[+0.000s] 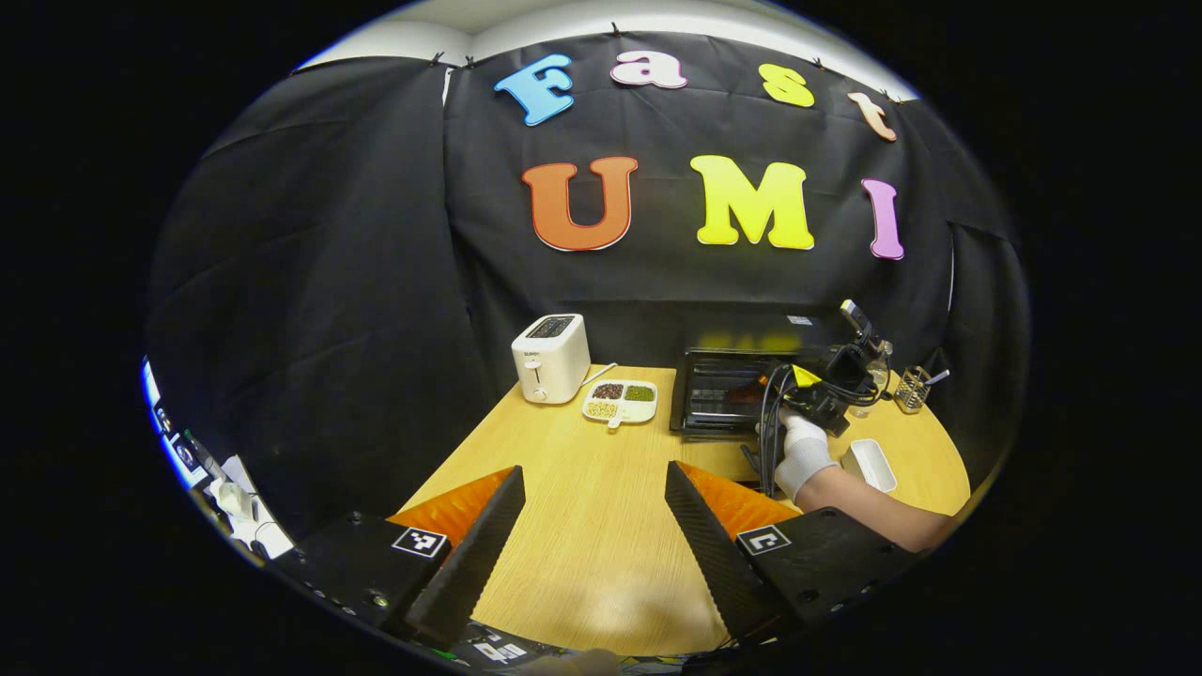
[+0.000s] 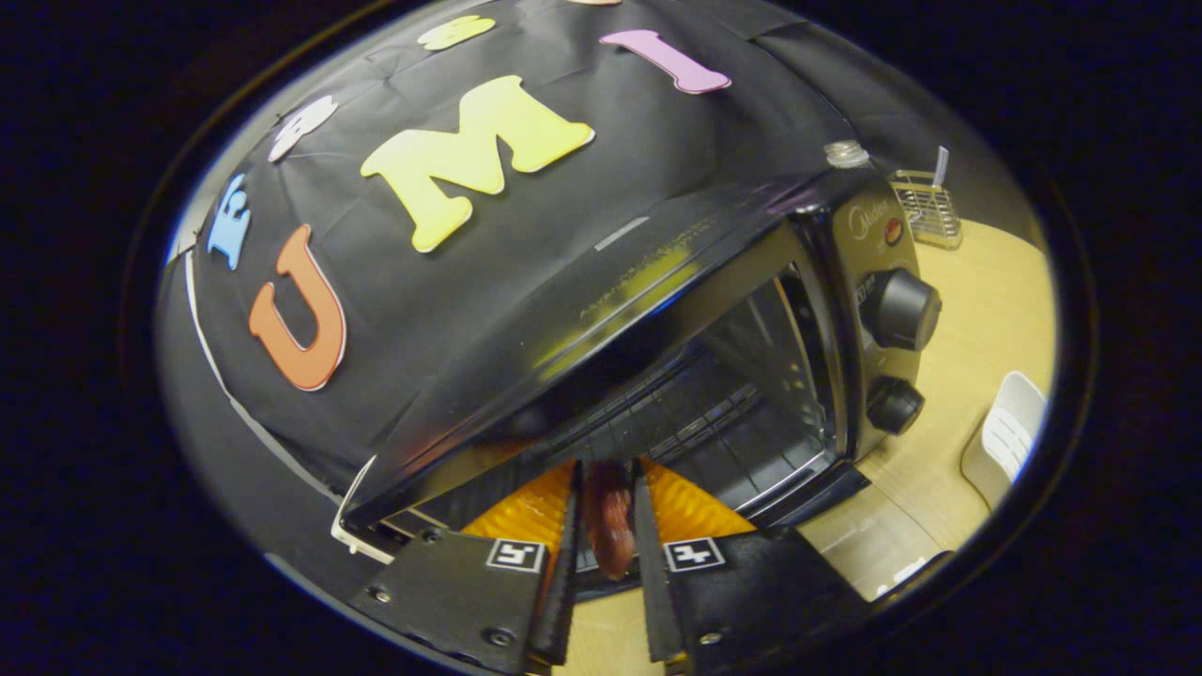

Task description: Open the electric oven with the left hand, put the food in, and close the electric oven.

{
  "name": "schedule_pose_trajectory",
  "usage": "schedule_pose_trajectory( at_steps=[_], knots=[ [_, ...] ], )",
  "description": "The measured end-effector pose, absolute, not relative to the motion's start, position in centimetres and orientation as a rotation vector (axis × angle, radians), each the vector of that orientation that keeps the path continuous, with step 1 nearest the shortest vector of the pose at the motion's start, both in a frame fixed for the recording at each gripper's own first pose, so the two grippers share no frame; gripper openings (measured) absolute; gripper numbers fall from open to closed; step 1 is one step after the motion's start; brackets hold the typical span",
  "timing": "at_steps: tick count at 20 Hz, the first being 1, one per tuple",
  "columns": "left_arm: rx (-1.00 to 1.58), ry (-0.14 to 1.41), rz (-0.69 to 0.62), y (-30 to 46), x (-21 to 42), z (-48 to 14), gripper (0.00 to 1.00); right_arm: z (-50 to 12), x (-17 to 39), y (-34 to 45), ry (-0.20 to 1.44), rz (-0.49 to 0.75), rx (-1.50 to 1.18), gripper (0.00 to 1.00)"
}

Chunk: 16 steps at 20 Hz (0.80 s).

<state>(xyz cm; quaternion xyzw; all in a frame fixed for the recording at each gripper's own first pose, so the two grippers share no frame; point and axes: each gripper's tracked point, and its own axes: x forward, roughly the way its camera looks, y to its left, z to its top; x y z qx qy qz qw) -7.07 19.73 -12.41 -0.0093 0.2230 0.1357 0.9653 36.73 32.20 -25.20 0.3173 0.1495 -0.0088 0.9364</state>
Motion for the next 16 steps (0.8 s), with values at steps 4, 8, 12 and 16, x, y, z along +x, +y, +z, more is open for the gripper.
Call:
schedule_pose_trajectory(
  at_steps=[4, 8, 12, 16],
  knots=[
    [-0.026, 0.445, 0.286, 20.1, -7.0, -12.4, 0.96, -24.1, 36.0, 31.2, 0.292, -0.007, 0.573, 0.58],
    [-0.027, 0.434, 0.281, 19.7, -7.5, -12.2, 0.96, -23.9, 34.0, 29.6, 0.298, -0.002, 0.529, 0.61],
    [-0.001, 0.410, 0.270, 18.8, -8.5, -11.8, 0.96, -22.6, 30.1, 28.1, 0.298, 0.034, 0.465, 0.61],
    [0.012, 0.362, 0.240, 17.0, -10.4, -11.3, 0.96, -18.4, 22.7, 26.3, 0.244, 0.142, 0.320, 0.81]
  ],
)
